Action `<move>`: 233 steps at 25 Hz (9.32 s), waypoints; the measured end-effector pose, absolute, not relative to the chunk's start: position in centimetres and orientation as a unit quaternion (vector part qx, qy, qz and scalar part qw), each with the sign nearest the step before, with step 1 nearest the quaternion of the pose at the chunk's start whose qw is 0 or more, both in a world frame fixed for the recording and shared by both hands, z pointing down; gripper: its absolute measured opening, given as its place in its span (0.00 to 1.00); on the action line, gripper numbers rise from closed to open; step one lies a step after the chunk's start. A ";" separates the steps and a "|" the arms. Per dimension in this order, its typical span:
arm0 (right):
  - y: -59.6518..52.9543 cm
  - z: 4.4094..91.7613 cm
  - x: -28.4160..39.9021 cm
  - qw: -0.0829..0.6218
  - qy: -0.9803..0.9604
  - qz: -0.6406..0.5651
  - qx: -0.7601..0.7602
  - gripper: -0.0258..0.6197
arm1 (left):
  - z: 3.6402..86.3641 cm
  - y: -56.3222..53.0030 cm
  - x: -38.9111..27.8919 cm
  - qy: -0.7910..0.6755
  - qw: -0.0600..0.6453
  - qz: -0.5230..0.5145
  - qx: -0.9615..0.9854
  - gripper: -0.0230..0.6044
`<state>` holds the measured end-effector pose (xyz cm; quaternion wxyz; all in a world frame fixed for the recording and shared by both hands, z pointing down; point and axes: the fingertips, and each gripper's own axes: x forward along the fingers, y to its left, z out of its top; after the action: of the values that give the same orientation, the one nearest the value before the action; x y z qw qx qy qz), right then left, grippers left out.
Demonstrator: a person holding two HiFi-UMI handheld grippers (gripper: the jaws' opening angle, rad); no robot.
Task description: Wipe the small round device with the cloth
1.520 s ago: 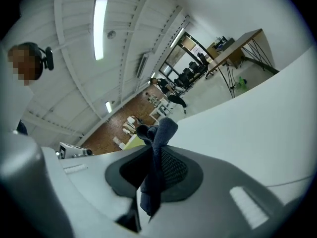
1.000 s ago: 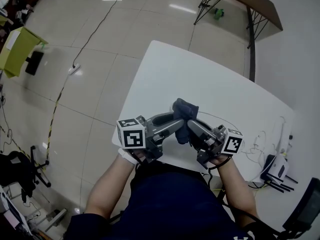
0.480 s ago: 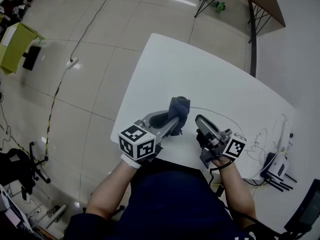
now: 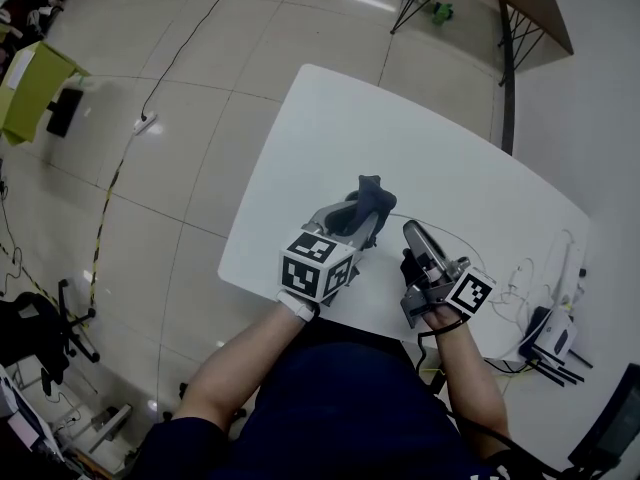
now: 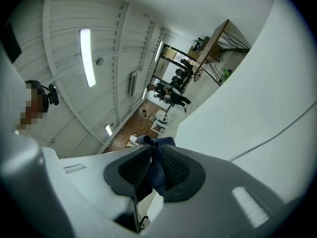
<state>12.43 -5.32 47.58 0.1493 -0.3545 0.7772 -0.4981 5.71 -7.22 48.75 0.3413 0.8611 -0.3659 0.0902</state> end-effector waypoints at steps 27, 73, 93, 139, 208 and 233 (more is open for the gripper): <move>-4.5 48.8 11.7 0.144 0.770 -0.518 -0.343 0.14 | 62.0 -6.5 -2.3 -0.471 0.546 0.059 0.690 0.19; -3.9 50.6 13.7 0.153 0.742 -0.516 -0.400 0.13 | 58.8 -10.6 -0.3 -0.305 0.350 0.304 0.832 0.19; -2.8 50.0 12.9 0.145 0.754 -0.511 -0.386 0.13 | 55.6 -10.1 -2.8 -0.365 0.340 0.277 0.821 0.19; -3.3 52.1 13.5 0.139 0.731 -0.532 -0.404 0.13 | 63.6 -13.3 2.1 -0.190 0.335 0.363 0.848 0.19; -2.6 53.3 12.4 0.134 0.731 -0.550 -0.381 0.13 | 63.7 -12.2 0.2 -0.183 0.261 0.472 0.822 0.19; -1.5 54.3 12.7 0.112 0.737 -0.553 -0.372 0.11 | 62.2 0.2 6.7 -0.387 0.637 0.061 0.664 0.19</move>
<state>12.74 -1.54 54.32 0.1120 -0.3723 0.7366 -0.5534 6.67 0.22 62.24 0.6368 0.6639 -0.3872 0.0613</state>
